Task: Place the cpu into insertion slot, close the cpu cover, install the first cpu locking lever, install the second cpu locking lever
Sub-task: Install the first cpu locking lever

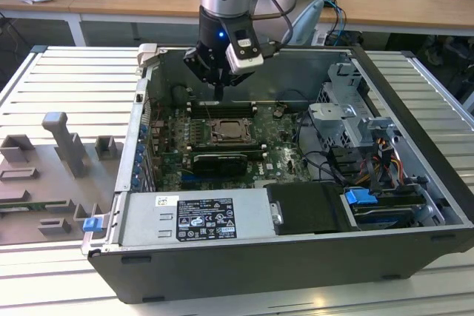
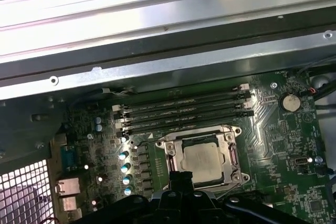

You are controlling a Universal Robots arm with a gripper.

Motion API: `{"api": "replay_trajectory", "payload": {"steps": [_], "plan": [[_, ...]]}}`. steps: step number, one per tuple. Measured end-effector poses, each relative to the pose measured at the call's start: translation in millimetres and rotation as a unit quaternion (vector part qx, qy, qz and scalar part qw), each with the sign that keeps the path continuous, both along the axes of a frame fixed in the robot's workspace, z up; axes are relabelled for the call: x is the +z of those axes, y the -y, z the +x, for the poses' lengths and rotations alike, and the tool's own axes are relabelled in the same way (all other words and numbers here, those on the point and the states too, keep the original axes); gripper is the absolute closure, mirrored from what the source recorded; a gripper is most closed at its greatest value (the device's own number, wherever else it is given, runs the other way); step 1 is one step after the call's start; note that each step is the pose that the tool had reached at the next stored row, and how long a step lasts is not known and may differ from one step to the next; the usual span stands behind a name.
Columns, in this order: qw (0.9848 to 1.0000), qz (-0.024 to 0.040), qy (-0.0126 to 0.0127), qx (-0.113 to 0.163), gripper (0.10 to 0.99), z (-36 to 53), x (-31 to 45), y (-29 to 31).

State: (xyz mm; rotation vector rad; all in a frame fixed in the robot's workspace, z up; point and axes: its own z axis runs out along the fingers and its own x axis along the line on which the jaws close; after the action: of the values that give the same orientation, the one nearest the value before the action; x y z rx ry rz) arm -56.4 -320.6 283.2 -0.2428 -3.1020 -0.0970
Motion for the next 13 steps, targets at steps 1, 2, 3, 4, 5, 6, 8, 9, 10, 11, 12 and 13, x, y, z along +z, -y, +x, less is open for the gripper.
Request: {"api": "replay_trajectory", "payload": {"steps": [1, 2, 3, 4, 5, 6, 8, 9, 10, 11, 12, 13], "plan": [[1.0000, 0.0000, 0.0000, 0.004, 0.980, -0.1, -1.5, 0.1], [0.9999, 0.0000, 0.0000, 0.011, 0.980, -0.2, -2.4, 0.1], [0.9998, 0.0000, 0.0007, 0.021, 0.980, -0.3, -3.0, 0.3], [0.9997, -0.0001, 0.0019, 0.025, 0.980, -0.7, -3.2, 0.3], [0.9997, 0.0000, 0.0035, 0.026, 0.980, -1.8, -3.5, 0.3], [0.9996, -0.0001, 0.0045, 0.027, 0.980, -2.5, -3.8, 0.2], [0.9996, 0.0001, 0.0047, 0.029, 0.980, -3.4, -4.1, 0.3], [0.9996, 0.0007, 0.0047, 0.029, 0.980, -3.8, -4.2, 0.3], [0.9995, 0.0014, 0.0047, 0.030, 0.980, -3.9, -4.3, 0.3], [0.9995, 0.0020, 0.0047, 0.030, 0.980, -4.1, -4.5, 0.2], [0.9995, 0.0024, 0.0047, 0.030, 0.980, -4.4, -4.7, 0.3], [0.9995, 0.0026, 0.0047, 0.030, 0.980, -4.9, -5.2, 0.3]]}}
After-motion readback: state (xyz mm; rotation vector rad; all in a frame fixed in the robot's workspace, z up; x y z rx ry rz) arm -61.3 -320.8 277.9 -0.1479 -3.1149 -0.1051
